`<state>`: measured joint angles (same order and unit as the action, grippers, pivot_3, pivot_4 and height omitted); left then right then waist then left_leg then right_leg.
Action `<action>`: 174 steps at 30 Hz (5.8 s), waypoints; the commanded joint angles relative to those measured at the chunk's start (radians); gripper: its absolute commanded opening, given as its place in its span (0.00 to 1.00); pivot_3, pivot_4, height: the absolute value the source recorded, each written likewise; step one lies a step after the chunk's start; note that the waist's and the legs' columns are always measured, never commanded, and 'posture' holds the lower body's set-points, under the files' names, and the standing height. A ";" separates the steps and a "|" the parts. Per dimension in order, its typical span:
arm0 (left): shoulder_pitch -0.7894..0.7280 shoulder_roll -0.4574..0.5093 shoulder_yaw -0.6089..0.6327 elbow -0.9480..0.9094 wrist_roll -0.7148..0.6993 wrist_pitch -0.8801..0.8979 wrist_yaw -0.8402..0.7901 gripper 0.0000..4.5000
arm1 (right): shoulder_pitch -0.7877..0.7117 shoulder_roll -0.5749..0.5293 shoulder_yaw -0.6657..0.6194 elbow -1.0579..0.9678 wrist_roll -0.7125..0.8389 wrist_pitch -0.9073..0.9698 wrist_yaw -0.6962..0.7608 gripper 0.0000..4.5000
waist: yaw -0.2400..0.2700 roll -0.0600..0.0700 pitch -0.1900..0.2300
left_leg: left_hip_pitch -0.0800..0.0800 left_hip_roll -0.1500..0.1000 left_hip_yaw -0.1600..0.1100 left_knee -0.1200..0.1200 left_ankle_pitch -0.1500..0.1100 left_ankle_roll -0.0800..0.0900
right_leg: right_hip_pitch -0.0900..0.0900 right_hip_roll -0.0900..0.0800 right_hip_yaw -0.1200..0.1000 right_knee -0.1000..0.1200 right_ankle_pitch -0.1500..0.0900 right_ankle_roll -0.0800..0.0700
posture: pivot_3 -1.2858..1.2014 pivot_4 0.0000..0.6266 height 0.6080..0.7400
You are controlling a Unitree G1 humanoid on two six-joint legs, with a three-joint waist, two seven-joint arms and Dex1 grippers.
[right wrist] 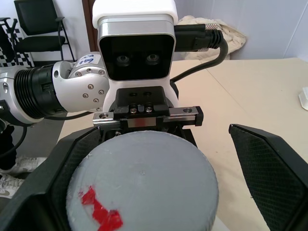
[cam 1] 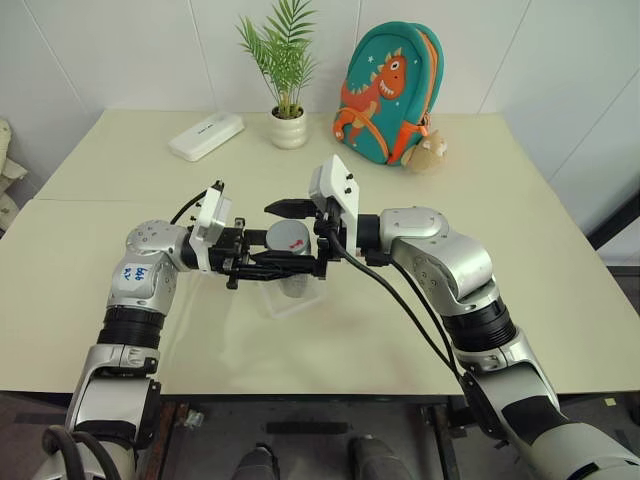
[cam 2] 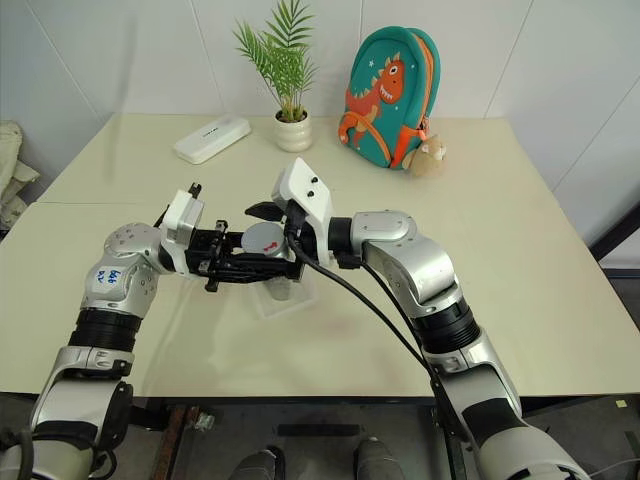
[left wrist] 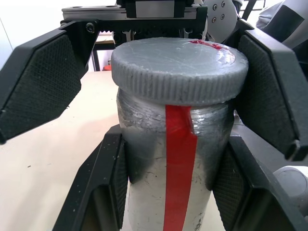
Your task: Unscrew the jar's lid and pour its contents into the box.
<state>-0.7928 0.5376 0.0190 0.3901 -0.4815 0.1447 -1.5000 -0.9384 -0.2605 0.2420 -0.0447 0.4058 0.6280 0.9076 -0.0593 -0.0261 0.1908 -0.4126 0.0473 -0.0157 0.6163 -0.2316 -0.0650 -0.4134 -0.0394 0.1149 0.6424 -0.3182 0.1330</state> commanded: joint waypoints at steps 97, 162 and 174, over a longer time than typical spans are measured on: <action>-0.041 0.021 -0.027 0.010 -0.018 -0.033 -0.073 0.44 | 0.011 -0.198 -0.103 -0.112 0.100 0.094 0.015 0.99 | 0.001 0.000 0.000 | 0.000 0.000 -0.001 0.000 0.000 0.000 | 0.000 0.000 -0.001 0.001 -0.001 -0.001 | 0.52 0.24 1.00; -0.081 0.009 -0.041 0.091 0.000 -0.067 -0.075 0.44 | 0.002 -0.105 -0.048 -0.192 0.094 0.130 -0.057 0.99 | 0.000 0.000 0.000 | 0.000 0.001 -0.001 0.000 0.000 0.000 | -0.001 0.001 -0.001 0.002 -0.001 -0.002 | 0.52 0.24 1.00; -0.070 0.015 -0.038 0.079 -0.003 -0.063 -0.074 0.44 | 0.021 -0.145 -0.049 -0.239 0.109 0.141 -0.039 0.99 | 0.000 0.000 0.000 | 0.000 0.001 -0.001 0.000 0.000 0.000 | -0.001 0.001 -0.001 0.002 -0.001 -0.002 | 0.52 0.24 1.00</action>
<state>-0.8465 0.5443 -0.0279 0.4880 -0.4768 0.0875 -1.5015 -0.9135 -0.3964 0.2198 -0.2379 0.4978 0.7723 0.8623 -0.0590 -0.0262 0.1909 -0.4126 0.0479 -0.0166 0.6163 -0.2315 -0.0650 -0.4140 -0.0386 0.1141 0.6439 -0.3195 0.1315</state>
